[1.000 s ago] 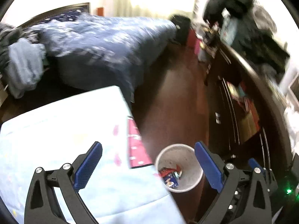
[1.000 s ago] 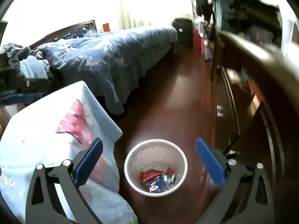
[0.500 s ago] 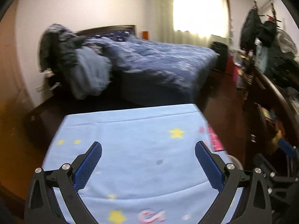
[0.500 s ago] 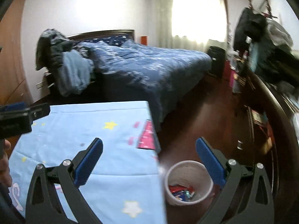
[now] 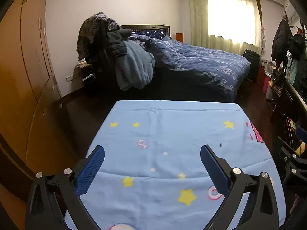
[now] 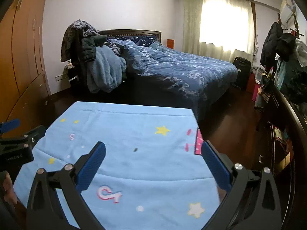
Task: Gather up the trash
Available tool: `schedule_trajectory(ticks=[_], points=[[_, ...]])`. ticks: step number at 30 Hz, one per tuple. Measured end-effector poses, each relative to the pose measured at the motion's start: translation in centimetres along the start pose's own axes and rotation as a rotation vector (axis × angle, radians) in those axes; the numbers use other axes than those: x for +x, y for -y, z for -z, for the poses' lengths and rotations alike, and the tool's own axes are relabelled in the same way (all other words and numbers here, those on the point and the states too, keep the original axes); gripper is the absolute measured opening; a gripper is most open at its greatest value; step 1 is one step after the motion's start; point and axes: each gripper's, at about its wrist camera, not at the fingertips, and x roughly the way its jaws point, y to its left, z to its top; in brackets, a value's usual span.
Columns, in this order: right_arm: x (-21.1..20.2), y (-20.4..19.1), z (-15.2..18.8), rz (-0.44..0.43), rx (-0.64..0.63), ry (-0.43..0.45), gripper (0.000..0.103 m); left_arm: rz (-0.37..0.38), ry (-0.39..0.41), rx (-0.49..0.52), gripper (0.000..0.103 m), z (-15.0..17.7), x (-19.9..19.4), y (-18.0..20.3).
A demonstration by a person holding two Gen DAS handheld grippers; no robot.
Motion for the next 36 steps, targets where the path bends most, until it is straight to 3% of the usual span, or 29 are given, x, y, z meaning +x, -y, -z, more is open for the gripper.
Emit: schedule_trajectory(ticks=[8, 18, 36], points=[[-1.8, -3.3, 0.5, 0.032, 0.003, -0.006, 0.100, 0.008, -0.001, 0.005, 0.099, 1.1, -0.9, -2.1], [-4.5, -2.8, 0.7, 0.040, 0.016, 0.033, 0.100, 0.014, 0.036, 0.005, 0.099, 1.3, -2.9, -1.7], [-5.2, -2.2, 0.6, 0.037, 0.025, 0.036, 0.100, 0.015, 0.035, 0.003, 0.099, 1.4, -3.4, -1.4]])
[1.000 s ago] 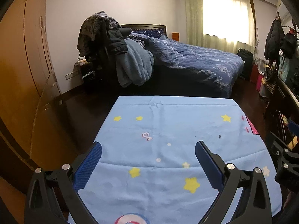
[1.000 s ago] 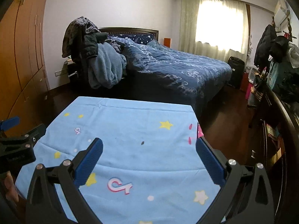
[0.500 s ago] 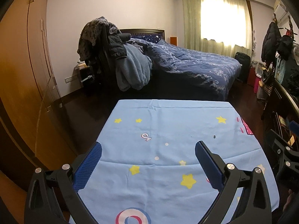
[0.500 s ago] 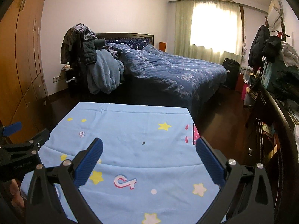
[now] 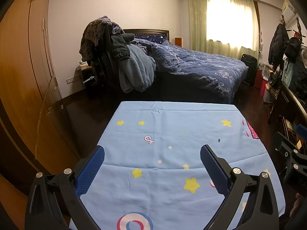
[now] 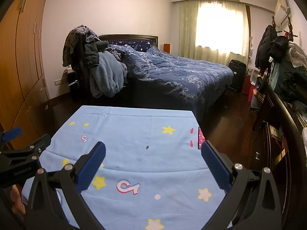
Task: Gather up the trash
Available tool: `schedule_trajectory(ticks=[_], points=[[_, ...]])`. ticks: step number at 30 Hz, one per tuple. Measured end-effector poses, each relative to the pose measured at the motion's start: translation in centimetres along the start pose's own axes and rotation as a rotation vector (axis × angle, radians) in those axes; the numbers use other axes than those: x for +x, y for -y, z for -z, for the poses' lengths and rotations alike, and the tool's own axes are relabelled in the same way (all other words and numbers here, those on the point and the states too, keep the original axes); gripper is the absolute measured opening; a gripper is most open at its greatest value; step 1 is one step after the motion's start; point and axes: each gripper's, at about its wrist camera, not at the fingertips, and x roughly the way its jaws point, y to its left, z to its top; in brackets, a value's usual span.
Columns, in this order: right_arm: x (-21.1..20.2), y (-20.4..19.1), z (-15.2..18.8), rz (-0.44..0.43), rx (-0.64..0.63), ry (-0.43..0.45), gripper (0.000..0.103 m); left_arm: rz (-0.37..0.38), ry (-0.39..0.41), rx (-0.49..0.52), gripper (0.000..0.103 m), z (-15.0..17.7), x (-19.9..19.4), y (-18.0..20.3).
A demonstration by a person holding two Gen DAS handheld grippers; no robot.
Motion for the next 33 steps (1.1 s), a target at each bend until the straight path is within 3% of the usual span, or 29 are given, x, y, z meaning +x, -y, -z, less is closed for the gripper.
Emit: schedule_trajectory(ticks=[33], points=[[-0.08, 0.25, -0.37, 0.000, 0.009, 0.009, 0.100, 0.008, 0.008, 0.004, 0.099, -0.19, -0.63, 0.74]])
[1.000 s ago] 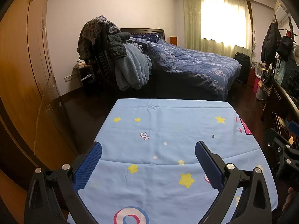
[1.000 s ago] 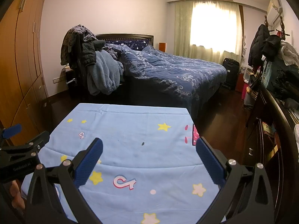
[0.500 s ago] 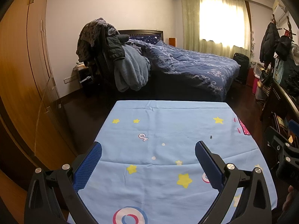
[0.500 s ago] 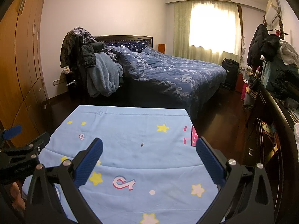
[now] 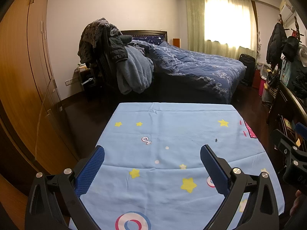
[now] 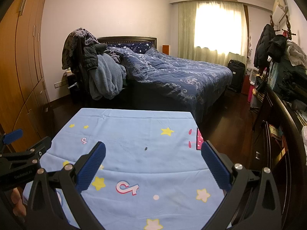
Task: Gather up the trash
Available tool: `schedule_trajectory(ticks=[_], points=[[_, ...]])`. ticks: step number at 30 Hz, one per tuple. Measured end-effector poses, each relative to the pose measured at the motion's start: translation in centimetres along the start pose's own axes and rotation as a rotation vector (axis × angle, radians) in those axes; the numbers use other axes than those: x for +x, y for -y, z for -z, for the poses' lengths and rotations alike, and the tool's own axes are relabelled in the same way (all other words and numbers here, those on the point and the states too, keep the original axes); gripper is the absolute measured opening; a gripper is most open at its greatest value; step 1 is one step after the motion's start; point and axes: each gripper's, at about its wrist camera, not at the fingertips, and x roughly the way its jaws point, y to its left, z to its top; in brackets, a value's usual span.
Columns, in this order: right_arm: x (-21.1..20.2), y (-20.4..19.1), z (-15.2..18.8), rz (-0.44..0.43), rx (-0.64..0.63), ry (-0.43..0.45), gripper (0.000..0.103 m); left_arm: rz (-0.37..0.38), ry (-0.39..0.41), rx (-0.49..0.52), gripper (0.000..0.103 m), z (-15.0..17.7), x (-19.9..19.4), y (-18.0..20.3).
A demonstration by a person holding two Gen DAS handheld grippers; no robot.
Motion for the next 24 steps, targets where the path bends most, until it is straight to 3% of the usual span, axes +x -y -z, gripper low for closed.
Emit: schedule_trajectory(ticks=[24], points=[[-0.01, -0.01, -0.03, 0.000, 0.001, 0.000, 0.100, 0.003, -0.001, 0.000, 0.099, 0.00, 0.07, 0.05]])
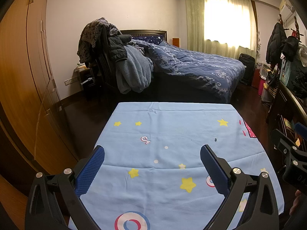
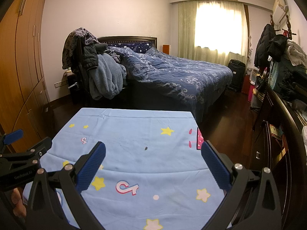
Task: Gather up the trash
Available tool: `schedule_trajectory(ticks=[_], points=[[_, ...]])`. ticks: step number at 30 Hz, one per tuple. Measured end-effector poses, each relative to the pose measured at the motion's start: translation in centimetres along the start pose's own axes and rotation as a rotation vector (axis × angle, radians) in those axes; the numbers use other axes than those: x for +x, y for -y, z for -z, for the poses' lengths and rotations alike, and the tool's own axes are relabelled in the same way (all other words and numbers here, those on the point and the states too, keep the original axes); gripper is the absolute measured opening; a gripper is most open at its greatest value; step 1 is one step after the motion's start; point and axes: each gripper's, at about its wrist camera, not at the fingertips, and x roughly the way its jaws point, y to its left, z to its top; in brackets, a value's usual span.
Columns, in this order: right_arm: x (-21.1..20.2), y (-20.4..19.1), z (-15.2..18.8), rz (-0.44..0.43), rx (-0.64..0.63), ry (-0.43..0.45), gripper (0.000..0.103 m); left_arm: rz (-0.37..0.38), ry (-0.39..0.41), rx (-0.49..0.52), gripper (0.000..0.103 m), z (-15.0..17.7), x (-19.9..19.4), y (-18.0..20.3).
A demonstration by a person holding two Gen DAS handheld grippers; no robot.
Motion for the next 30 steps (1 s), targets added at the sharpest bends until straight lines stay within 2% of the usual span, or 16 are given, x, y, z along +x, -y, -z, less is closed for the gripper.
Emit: schedule_trajectory(ticks=[30], points=[[-0.04, 0.07, -0.05, 0.000, 0.001, -0.001, 0.100, 0.010, -0.005, 0.013, 0.099, 0.19, 0.70, 0.06]])
